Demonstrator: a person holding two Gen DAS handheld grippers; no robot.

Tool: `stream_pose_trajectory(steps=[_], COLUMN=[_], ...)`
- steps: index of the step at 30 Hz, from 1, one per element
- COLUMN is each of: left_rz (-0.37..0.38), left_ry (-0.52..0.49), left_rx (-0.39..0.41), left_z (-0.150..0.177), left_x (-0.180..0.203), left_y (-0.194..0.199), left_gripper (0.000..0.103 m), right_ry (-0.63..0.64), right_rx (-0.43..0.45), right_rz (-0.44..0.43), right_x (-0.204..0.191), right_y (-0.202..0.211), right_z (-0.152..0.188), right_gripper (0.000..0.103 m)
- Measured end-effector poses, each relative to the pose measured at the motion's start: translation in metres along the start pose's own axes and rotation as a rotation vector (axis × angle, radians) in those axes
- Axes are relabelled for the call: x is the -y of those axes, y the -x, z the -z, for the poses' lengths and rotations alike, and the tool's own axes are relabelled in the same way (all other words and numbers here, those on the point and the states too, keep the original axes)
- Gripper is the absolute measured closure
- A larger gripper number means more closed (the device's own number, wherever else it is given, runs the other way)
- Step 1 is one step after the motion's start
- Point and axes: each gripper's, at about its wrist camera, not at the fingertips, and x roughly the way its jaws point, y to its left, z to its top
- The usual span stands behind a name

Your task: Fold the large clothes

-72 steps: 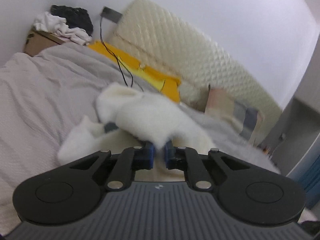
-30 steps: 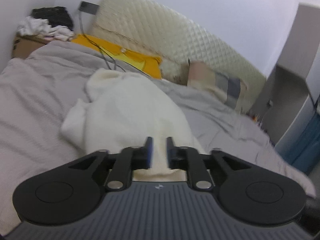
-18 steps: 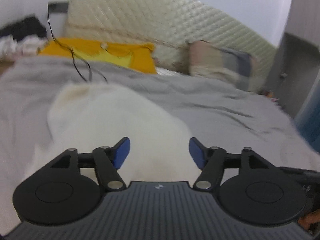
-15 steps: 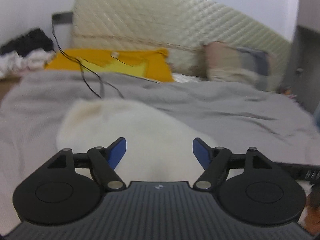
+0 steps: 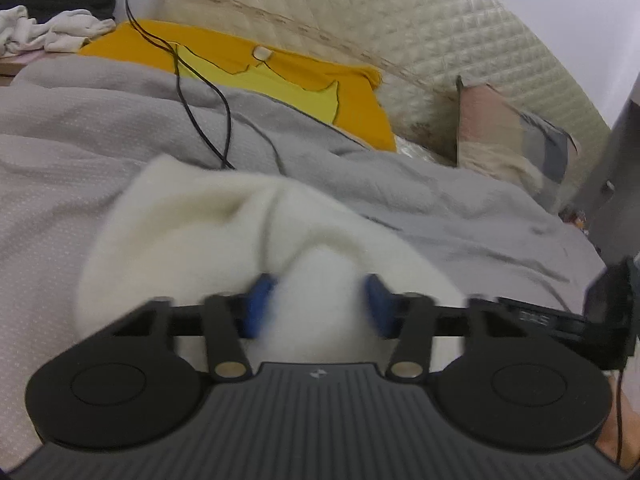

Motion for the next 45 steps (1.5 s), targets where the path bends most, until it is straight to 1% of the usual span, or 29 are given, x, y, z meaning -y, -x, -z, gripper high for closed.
stream_pose_trajectory(steps=[1,2,3,4,5,8,10,12,13,14,15,16,21,24,26,28,31,33,34,37,39,41,43,44,45], left_rz=[0.011,0.023,0.028,0.033,0.04,0.065,0.09,0.096,0.095,0.098,0.108,0.12,0.143,0.164,0.154,0.136,0.098,0.066,0.045,-0.029,-0.04,-0.037,-0.014,0.004,0.017], left_ry=[-0.01,-0.027,-0.043,-0.046,-0.04,-0.015,0.011,-0.002,-0.02,-0.029,-0.028,-0.024,-0.017,0.031,0.016,-0.001,-0.004,0.002,0.004,-0.005,0.016,0.021,0.022,0.025,0.029], left_rx=[0.0,0.007,0.019,0.029,0.036,0.073,0.095,0.112,0.126,0.138,0.145,0.147,0.151,0.151,0.156,0.148,0.094,0.042,0.009,-0.071,-0.104,-0.104,-0.072,-0.056,-0.044], left_z=[0.001,0.006,0.006,0.007,0.009,0.017,0.024,0.035,0.044,0.054,0.066,0.079,0.146,0.186,0.215,0.24,0.275,0.295,0.305,0.329,0.339,0.341,0.34,0.342,0.342], left_x=[0.002,0.007,0.009,0.011,0.014,0.023,0.029,0.04,0.046,0.051,0.056,0.06,0.08,0.085,0.092,0.1,0.107,0.107,0.107,0.105,0.099,0.097,0.095,0.095,0.094], left_y=[0.005,0.015,0.024,0.034,0.047,0.089,0.125,0.16,0.181,0.2,0.22,0.239,0.313,0.35,0.375,0.392,0.407,0.405,0.399,0.379,0.369,0.368,0.373,0.378,0.381], left_gripper=[0.069,0.076,0.079,0.08,0.081,0.084,0.086,0.088,0.088,0.091,0.095,0.095,0.097,0.097,0.097,0.097,0.097,0.097,0.097,0.096,0.096,0.096,0.096,0.096,0.095], right_ry=[0.006,0.014,0.026,0.04,0.051,0.122,0.153,0.188,0.212,0.221,0.229,0.239,0.286,0.311,0.318,0.337,0.434,0.49,0.501,0.483,0.461,0.398,0.327,0.297,0.272], right_rx=[-0.018,-0.032,-0.037,-0.041,-0.038,0.016,0.055,0.083,0.097,0.11,0.119,0.128,0.203,0.251,0.262,0.252,0.205,0.139,0.092,-0.037,-0.066,-0.067,-0.045,-0.03,-0.015], right_rz=[0.003,0.012,0.027,0.04,0.04,0.01,-0.029,-0.042,-0.046,-0.052,-0.062,-0.065,-0.08,-0.085,-0.087,-0.083,-0.018,0.044,0.074,0.129,0.152,0.132,0.084,0.059,0.039], right_x=[-0.004,-0.009,-0.014,-0.02,-0.025,-0.051,-0.069,-0.085,-0.093,-0.099,-0.106,-0.111,-0.129,-0.135,-0.139,-0.143,-0.151,-0.152,-0.151,-0.138,-0.133,-0.125,-0.116,-0.113,-0.108], right_y=[-0.003,-0.003,0.0,0.006,0.013,0.052,0.088,0.126,0.147,0.164,0.185,0.2,0.281,0.327,0.352,0.372,0.387,0.383,0.377,0.351,0.341,0.34,0.345,0.349,0.353], right_z=[0.002,0.004,0.006,0.008,0.01,0.018,0.025,0.034,0.041,0.048,0.058,0.067,0.129,0.172,0.198,0.224,0.264,0.289,0.3,0.321,0.322,0.317,0.31,0.308,0.305], right_gripper=[0.038,0.057,0.082,0.088,0.09,0.093,0.093,0.093,0.093,0.094,0.094,0.094,0.094,0.094,0.094,0.094,0.094,0.093,0.093,0.093,0.091,0.09,0.085,0.078,0.064])
